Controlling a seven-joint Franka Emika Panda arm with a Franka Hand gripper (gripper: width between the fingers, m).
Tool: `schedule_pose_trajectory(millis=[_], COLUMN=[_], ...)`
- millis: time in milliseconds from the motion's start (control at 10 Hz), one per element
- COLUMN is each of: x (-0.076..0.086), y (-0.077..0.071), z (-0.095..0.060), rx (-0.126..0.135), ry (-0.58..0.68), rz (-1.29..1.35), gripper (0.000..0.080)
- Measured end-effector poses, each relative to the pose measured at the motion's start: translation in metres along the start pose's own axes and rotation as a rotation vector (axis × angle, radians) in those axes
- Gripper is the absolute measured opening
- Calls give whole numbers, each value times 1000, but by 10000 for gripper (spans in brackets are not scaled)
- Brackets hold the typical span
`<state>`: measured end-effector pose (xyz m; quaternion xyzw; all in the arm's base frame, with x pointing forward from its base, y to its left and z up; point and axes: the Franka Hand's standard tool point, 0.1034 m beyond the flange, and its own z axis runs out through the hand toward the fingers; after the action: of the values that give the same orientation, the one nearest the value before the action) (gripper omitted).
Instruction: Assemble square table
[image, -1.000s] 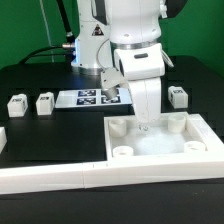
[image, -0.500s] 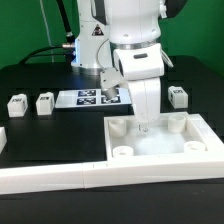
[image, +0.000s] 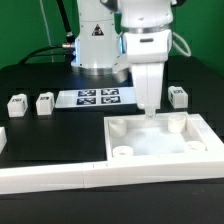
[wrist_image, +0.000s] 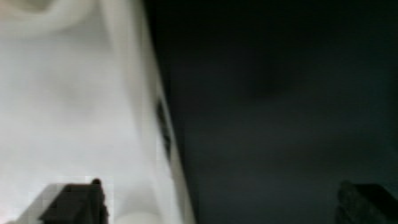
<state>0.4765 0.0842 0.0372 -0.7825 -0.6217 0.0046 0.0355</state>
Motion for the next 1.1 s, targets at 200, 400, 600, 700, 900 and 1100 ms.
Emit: schedule_pose_trajectory(millis=[200, 400, 600, 700, 900, 1100], x=[23, 47, 46, 47, 64, 78], y=[-16, -26, -24, -24, -38, -50], z=[-8, -15, -14, -14, -12, -10], rx=[3, -9, -19, -19, -6, 0], ry=[-12, -8, 13, 13, 5, 2], rz=[275, 496, 605, 638, 906, 1034], gripper=[649, 649, 649, 649, 649, 649])
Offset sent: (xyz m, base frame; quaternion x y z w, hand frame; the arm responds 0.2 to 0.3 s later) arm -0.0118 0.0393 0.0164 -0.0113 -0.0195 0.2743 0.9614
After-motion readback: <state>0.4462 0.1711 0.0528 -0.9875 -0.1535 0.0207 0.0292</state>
